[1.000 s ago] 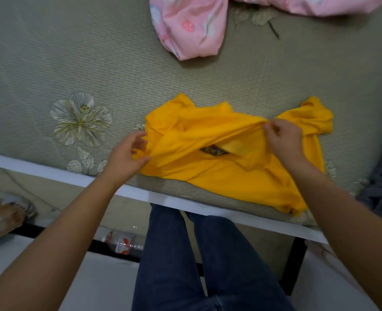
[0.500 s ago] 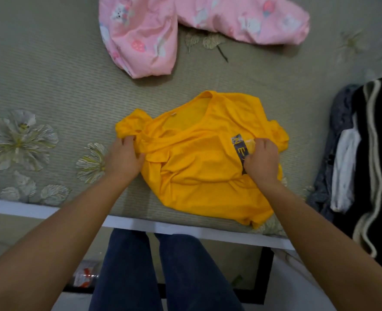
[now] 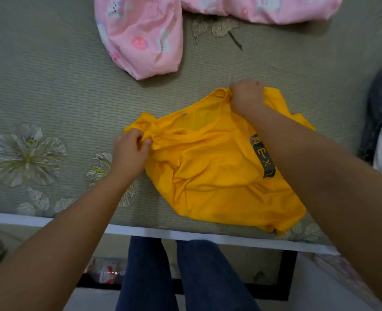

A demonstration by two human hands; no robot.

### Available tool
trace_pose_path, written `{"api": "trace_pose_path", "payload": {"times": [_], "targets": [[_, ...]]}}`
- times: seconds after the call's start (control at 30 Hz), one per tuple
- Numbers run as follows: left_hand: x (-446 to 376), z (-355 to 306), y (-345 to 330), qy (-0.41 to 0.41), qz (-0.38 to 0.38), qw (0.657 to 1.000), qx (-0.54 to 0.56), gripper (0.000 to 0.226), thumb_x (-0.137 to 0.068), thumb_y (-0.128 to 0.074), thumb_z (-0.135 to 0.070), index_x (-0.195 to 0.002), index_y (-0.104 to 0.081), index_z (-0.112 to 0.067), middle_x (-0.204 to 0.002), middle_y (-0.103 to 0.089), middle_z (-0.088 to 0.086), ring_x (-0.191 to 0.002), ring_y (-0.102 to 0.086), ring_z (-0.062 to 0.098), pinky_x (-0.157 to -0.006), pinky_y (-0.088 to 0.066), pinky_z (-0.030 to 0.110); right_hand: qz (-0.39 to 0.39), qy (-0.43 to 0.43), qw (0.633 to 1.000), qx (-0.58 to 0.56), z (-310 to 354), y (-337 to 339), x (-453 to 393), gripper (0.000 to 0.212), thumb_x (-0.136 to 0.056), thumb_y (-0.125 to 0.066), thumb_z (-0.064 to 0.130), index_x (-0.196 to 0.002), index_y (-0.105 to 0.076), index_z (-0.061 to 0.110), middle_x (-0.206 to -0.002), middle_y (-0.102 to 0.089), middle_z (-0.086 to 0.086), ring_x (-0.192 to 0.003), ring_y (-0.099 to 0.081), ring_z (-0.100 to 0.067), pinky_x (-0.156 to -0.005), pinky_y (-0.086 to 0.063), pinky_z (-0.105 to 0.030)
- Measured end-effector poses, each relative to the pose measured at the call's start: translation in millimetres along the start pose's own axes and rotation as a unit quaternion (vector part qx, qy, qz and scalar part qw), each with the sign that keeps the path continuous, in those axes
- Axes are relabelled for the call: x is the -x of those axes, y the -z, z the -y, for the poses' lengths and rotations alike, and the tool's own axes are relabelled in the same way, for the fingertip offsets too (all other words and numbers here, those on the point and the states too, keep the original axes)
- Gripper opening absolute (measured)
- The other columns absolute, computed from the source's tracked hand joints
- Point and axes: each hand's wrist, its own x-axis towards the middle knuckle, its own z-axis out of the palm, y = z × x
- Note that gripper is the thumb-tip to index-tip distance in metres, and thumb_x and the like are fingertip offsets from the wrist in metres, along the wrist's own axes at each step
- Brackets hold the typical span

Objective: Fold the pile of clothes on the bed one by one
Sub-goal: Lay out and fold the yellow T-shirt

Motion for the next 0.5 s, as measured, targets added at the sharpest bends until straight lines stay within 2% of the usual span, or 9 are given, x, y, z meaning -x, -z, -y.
{"api": "trace_pose_path", "payload": {"times": [0.07,0.13,0.23,0.33,0.4,0.5], "targets": [[-1.2,-7.5,10.9,0.017,-0.027,0.997,0.073,0.006,-0.090,-0.052,-0.009,-0.089,-0.047,-0.011,-0.068,-0.045,0.000,-0.073,-0.042,0.019,-0.059,-0.024,0.029,0.007,0.008,1.000,-0.018,-3.8,5.4,2.7,0.026,-0.088,-0.047,0.010,-0.110,-0.061,0.006,-0.121,-0.056,-0.019,-0.118,-0.046,-0.034,-0.100,-0.030,-0.040],[-5.8,-17.1,26.4,0.013,-0.049,0.994,0.094,0.006,-0.091,-0.051,-0.008,-0.097,-0.048,-0.009,-0.073,-0.047,-0.003,-0.076,-0.043,0.017,-0.058,-0.023,0.023,-0.005,0.015,0.997,-0.077,-10.9,16.6,11.6,0.023,-0.088,-0.049,0.012,-0.104,-0.063,0.004,-0.115,-0.059,-0.020,-0.113,-0.049,-0.035,-0.095,-0.033,-0.038],[-26.4,-39.0,55.1,-0.004,-0.030,0.998,0.060,0.027,-0.091,-0.052,-0.011,-0.114,-0.051,0.002,-0.099,-0.056,0.014,-0.089,-0.052,0.023,-0.069,-0.033,0.027,-0.061,0.003,0.982,-0.177,-30.3,56.7,23.6,0.020,-0.086,-0.052,0.013,-0.096,-0.066,0.001,-0.105,-0.062,-0.025,-0.103,-0.054,-0.036,-0.080,-0.039,-0.038],[-51.7,-70.9,89.2,-0.058,-0.003,0.998,-0.025,0.025,-0.090,-0.053,-0.009,-0.111,-0.060,0.003,-0.107,-0.062,0.025,-0.101,-0.057,0.035,-0.076,-0.036,0.034,-0.135,-0.006,0.964,-0.230,-55.3,115.2,35.1,0.016,-0.084,-0.054,0.009,-0.079,-0.065,-0.001,-0.091,-0.062,-0.029,-0.090,-0.057,-0.038,-0.066,-0.034,-0.038],[-61.9,-99.8,116.9,-0.090,-0.044,0.994,-0.045,0.023,-0.092,-0.049,-0.008,-0.104,-0.062,0.007,-0.103,-0.062,0.030,-0.098,-0.056,0.038,-0.075,-0.032,0.036,-0.178,0.002,0.951,-0.252,-68.1,155.1,45.6,0.015,-0.083,-0.054,0.005,-0.073,-0.061,-0.003,-0.089,-0.062,-0.031,-0.088,-0.056,-0.038,-0.066,-0.031,-0.039],[-65.9,-147.6,163.0,-0.125,-0.149,0.980,-0.030,0.023,-0.094,-0.044,-0.008,-0.099,-0.058,0.009,-0.100,-0.058,0.034,-0.095,-0.054,0.042,-0.072,-0.027,0.037,-0.252,-0.009,0.920,-0.301,-79.9,215.5,65.3,0.018,-0.084,-0.053,0.003,-0.079,-0.062,-0.011,-0.085,-0.062,-0.031,-0.085,-0.056,-0.037,-0.064,-0.026,-0.037]]}}
